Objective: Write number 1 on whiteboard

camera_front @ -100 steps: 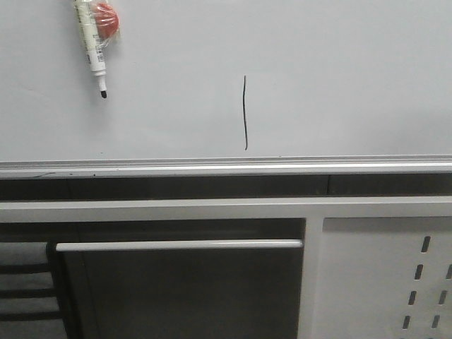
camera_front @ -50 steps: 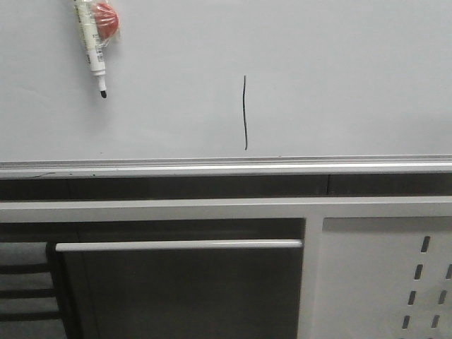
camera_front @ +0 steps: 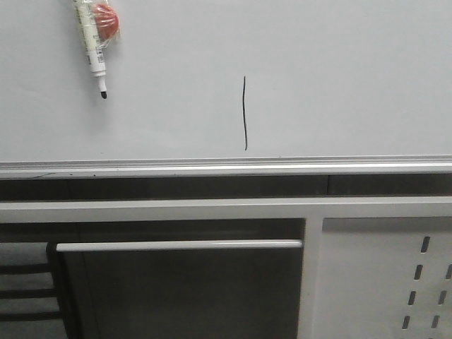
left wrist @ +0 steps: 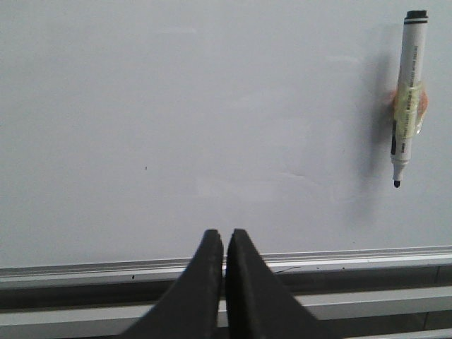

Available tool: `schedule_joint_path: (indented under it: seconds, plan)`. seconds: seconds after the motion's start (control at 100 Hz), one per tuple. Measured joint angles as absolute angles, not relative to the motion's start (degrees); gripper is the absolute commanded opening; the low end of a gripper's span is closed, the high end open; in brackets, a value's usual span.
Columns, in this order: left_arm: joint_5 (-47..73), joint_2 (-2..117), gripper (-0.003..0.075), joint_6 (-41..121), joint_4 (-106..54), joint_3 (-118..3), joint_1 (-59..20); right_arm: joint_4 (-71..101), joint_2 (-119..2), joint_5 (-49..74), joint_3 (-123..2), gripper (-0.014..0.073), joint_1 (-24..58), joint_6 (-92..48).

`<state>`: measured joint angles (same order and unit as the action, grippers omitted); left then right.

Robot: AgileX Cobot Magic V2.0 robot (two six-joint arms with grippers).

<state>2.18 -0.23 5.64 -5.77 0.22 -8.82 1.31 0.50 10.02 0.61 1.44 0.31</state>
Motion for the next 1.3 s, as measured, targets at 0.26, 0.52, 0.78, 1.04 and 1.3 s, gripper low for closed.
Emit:
schedule_joint_path:
  seconds: [0.26, 0.52, 0.78, 1.04, 1.3]
  plan:
    - [2.18, -0.23, -0.0020, 5.64, -5.77, 0.22, -8.82, 0.60, 0.58, 12.85, 0.61, -0.0049, 1.44, 0.50]
    - [2.18, -0.23, -0.0020, 5.64, -5.77, 0.22, -8.82, 0.00, 0.58, 12.61, 0.61, -0.0049, 1.44, 0.50]
    - [2.18, -0.23, -0.0020, 5.64, -5.77, 0.22, -8.82, 0.00, 0.58, 12.24, 0.61, -0.0049, 1.44, 0.50]
    - [2.18, -0.23, -0.0020, 5.64, -5.77, 0.22, -8.82, 0.00, 0.58, 12.24, 0.61, -0.0049, 1.44, 0.50]
    - [2.18, -0.23, -0.0020, 5.64, -5.77, 0.22, -8.82, 0.00, 0.58, 12.24, 0.61, -0.0049, 1.44, 0.50]
